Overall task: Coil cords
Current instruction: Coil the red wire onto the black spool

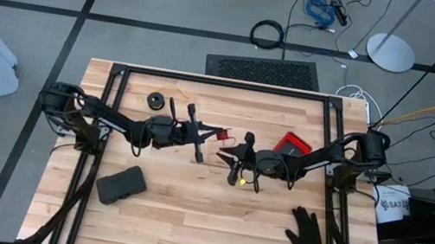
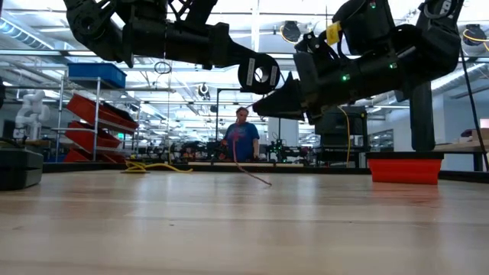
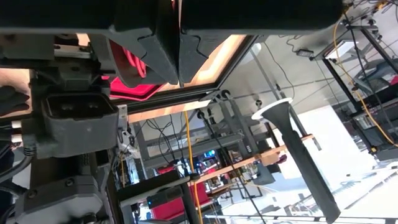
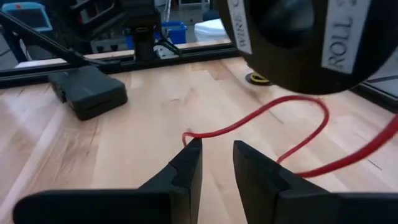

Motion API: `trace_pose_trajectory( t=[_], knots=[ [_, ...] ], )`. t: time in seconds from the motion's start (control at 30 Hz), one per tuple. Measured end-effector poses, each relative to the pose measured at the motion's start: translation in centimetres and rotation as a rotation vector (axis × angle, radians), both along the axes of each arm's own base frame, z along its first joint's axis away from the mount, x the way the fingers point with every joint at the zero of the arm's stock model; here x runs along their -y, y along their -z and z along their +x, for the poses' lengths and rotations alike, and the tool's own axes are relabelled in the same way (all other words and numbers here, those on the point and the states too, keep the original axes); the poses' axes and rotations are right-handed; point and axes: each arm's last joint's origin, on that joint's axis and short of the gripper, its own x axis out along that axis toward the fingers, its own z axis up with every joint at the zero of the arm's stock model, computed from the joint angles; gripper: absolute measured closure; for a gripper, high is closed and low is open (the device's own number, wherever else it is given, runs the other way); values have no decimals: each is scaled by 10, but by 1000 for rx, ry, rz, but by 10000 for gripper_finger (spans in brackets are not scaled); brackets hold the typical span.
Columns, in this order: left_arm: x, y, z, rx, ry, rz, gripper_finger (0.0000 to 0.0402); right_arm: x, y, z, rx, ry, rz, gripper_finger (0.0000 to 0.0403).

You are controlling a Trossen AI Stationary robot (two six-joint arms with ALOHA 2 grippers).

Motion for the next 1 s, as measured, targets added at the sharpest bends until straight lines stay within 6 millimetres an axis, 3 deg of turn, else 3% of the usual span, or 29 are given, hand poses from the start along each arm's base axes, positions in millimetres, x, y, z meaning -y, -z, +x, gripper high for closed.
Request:
trace_pose_trajectory(
  t=[0.3, 0.47, 0.7, 1.0],
  knots=[
    [0, 0, 0, 0, 0, 0, 401, -4, -8, 12, 41, -33, 10, 324],
    [0, 0, 0, 2, -1, 1, 401, -9, -7, 45, 47, -34, 12, 324],
    [0, 0, 0, -3, 1, 0, 401, -15, 14, 88, -33, -12, 5, 352],
    [0, 0, 0, -2, 3, 0, 401, -42, 27, 89, -86, -70, -20, 385]
  ],
)
